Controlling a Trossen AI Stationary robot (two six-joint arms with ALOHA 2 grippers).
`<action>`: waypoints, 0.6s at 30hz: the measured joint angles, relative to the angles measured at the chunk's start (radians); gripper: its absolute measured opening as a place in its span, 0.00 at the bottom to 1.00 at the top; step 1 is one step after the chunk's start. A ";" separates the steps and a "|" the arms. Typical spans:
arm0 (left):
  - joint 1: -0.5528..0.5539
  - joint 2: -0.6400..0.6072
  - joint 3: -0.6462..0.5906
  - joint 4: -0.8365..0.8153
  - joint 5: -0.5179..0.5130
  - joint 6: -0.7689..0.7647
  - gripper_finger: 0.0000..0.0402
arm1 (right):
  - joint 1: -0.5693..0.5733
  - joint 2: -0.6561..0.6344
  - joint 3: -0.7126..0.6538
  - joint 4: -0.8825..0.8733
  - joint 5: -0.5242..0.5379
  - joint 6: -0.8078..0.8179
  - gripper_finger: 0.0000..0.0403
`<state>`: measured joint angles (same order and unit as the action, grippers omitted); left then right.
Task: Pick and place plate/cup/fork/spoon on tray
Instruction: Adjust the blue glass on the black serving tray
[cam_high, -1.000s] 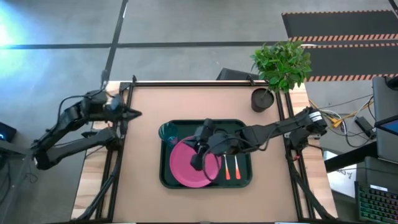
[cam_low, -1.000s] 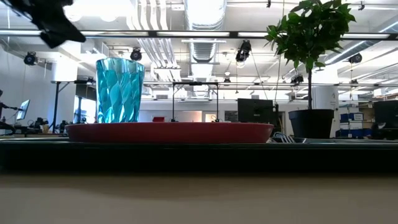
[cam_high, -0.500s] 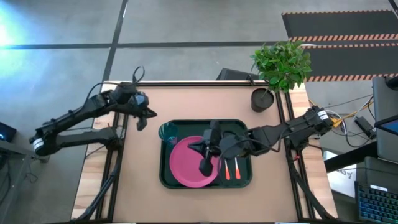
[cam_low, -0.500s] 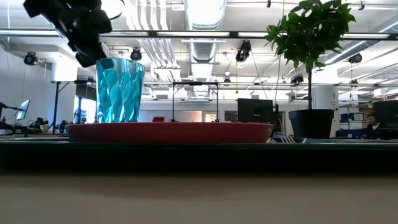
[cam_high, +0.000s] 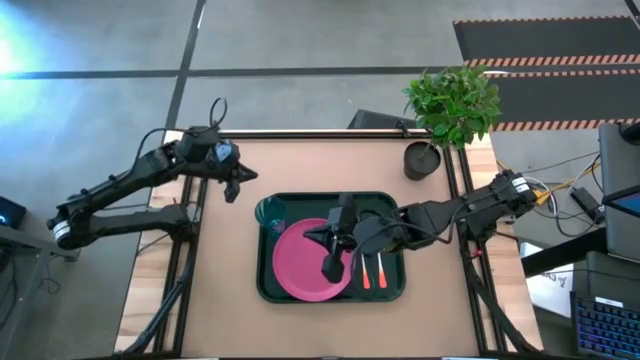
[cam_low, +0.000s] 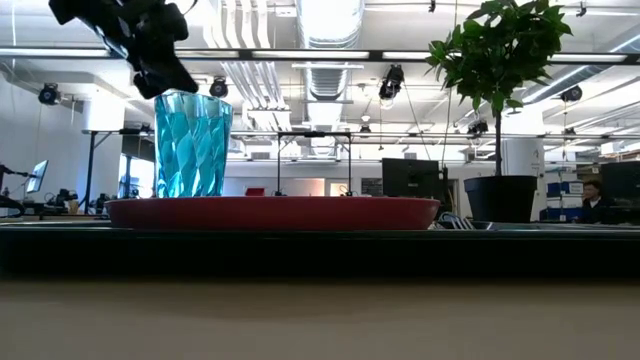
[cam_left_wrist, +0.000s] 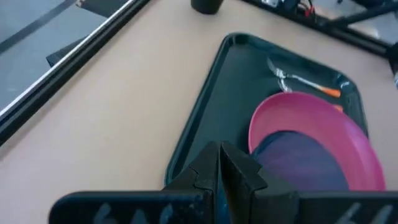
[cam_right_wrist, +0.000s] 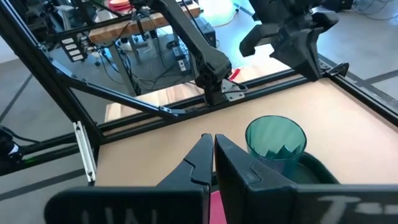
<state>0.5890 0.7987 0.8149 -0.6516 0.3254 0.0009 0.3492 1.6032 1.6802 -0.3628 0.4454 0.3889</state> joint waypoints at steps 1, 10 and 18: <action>0.000 0.001 0.002 0.008 0.000 -0.011 0.00 | 0.000 0.000 0.000 0.000 0.000 0.000 0.02; -0.007 0.034 0.003 0.018 0.028 0.046 0.00 | 0.002 -0.008 0.000 -0.001 -0.002 0.000 0.02; -0.009 0.063 0.063 -0.121 0.040 0.111 0.21 | 0.020 -0.050 0.000 -0.007 -0.001 -0.009 0.02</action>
<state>0.5797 0.8612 0.8776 -0.7724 0.3651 0.1120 0.3694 1.5531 1.6801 -0.3699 0.4442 0.3803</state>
